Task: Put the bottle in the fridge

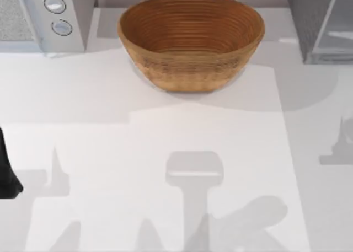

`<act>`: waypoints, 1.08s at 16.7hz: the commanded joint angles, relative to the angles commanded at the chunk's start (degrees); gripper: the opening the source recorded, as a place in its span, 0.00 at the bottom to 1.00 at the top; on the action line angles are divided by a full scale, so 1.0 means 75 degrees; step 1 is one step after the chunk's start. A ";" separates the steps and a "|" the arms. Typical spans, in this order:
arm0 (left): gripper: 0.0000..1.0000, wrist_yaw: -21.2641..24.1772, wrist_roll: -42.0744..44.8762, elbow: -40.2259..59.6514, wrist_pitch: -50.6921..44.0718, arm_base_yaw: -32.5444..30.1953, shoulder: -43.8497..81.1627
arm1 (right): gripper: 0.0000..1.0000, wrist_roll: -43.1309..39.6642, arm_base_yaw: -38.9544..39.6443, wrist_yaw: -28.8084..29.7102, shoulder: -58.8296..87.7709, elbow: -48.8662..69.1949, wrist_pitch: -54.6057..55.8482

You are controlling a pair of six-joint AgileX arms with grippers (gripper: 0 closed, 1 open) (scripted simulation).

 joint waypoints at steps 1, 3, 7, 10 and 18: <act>1.00 0.0000 0.0000 0.0000 0.0000 0.0000 0.0000 | 0.01 -0.0004 -0.0107 -0.0092 0.0722 0.0348 0.0404; 1.00 0.0000 0.0000 0.0000 0.0000 0.0000 0.0000 | 0.01 -0.0013 -0.0333 -0.0287 0.2392 0.1090 0.1265; 1.00 0.0000 0.0000 0.0000 0.0000 0.0000 0.0000 | 0.01 -0.0025 -0.0793 -0.0688 0.6225 0.2651 0.3079; 1.00 0.0000 0.0000 0.0000 0.0000 0.0000 0.0000 | 0.01 -0.0032 -0.1110 -0.0969 0.8955 0.3746 0.4347; 1.00 0.0000 0.0000 0.0000 0.0000 0.0000 0.0000 | 0.01 -0.0023 -0.1639 -0.1454 1.2987 0.5593 0.6468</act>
